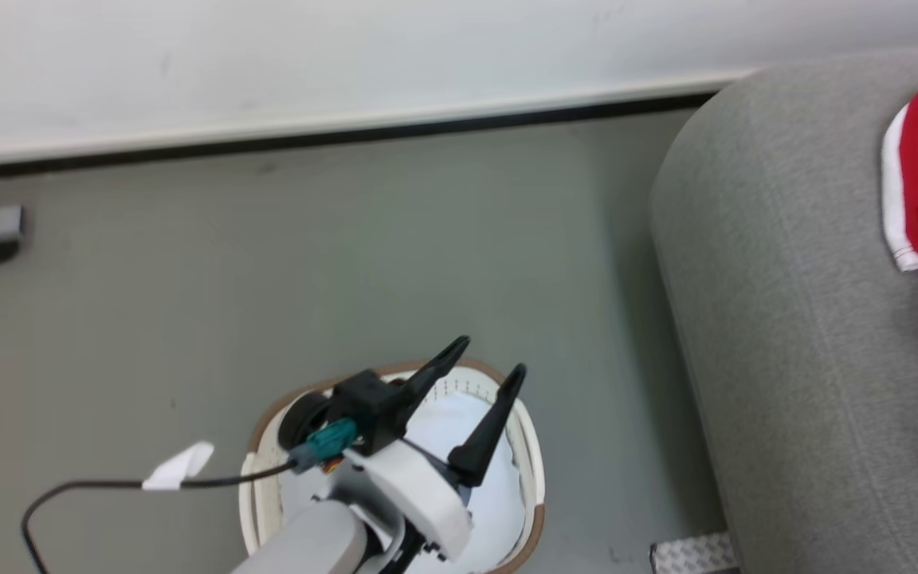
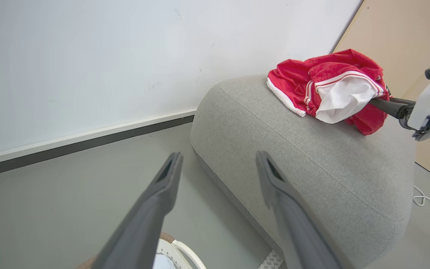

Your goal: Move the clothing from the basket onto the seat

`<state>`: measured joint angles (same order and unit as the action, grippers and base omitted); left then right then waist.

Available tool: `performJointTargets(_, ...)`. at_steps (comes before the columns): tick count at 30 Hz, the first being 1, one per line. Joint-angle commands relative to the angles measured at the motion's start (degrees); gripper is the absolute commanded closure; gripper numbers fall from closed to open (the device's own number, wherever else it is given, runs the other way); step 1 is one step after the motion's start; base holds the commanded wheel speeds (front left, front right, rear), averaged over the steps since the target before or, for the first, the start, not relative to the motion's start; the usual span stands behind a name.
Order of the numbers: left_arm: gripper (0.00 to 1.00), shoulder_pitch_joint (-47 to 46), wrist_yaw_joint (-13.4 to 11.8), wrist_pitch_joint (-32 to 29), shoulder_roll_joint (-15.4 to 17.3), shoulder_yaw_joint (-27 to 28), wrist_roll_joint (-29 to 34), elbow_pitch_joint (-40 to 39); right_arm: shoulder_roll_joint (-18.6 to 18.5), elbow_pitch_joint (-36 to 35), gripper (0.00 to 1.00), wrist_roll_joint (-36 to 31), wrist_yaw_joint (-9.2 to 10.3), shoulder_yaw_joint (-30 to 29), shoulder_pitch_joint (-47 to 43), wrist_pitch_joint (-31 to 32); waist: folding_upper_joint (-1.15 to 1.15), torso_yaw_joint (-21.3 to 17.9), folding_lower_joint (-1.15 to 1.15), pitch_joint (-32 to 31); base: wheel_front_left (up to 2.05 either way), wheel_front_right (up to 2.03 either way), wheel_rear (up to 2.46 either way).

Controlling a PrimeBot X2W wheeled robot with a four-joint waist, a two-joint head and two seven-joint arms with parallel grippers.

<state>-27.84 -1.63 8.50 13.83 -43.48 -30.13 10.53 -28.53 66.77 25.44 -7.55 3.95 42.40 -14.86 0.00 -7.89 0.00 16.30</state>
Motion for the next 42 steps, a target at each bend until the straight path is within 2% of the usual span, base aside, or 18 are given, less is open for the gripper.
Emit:
performJointTargets(1,0.0,1.29,-0.23,0.66,0.65,0.29,-0.74,0.43,-0.38,-1.36,0.0,0.78,0.12,-0.2,-1.88,-0.31,0.0,-0.69,0.0,-2.43,0.0,0.0,0.0)
performJointTargets(5,0.0,4.45,-1.63,2.5,1.11,1.24,-1.66,1.75,-0.41,-8.81,0.0,0.29,0.12,-2.59,-9.63,-0.33,0.0,-1.11,0.0,-6.21,0.0,0.0,0.0)
performJointTargets(9,0.0,8.19,-3.42,4.66,1.78,3.1,-2.38,3.06,1.46,-18.24,0.0,-1.28,0.12,-6.36,-17.62,-0.35,0.0,-1.25,0.0,-9.65,0.0,0.0,0.0)
performJointTargets(15,0.0,13.97,-5.87,6.54,2.31,6.9,-1.96,3.61,7.23,-31.28,0.0,-7.08,0.12,-11.08,-28.68,-0.28,0.0,-0.47,0.0,-13.71,0.0,0.0,0.0)
performJointTargets(21,0.0,20.59,-7.77,6.65,1.72,14.09,0.48,1.63,15.74,-43.37,0.0,-13.17,0.12,-12.16,-37.12,-0.29,0.0,0.64,0.0,-16.4,0.0,0.0,0.0)
performJointTargets(25,0.0,24.55,-7.12,6.65,0.77,19.22,3.36,0.69,20.07,-49.58,0.0,-15.36,0.12,-10.97,-41.4,-0.29,0.0,1.91,0.0,-17.24,0.0,0.0,0.0)
performJointTargets(31,0.0,27.89,-4.76,6.65,-1.21,25.37,7.36,0.5,23.61,-55.33,0.0,-15.7,0.12,-10.11,-45.66,-0.29,0.0,3.61,0.0,-18.12,0.0,0.0,0.0)
performJointTargets(42,0.0,30.89,-0.1,6.66,-5.2,32.8,12.84,2.86,25.43,-53.95,0.0,-13.44,0.12,-6.09,-48.04,-0.29,0.0,4.7,0.0,-20.19,0.0,0.0,0.0)
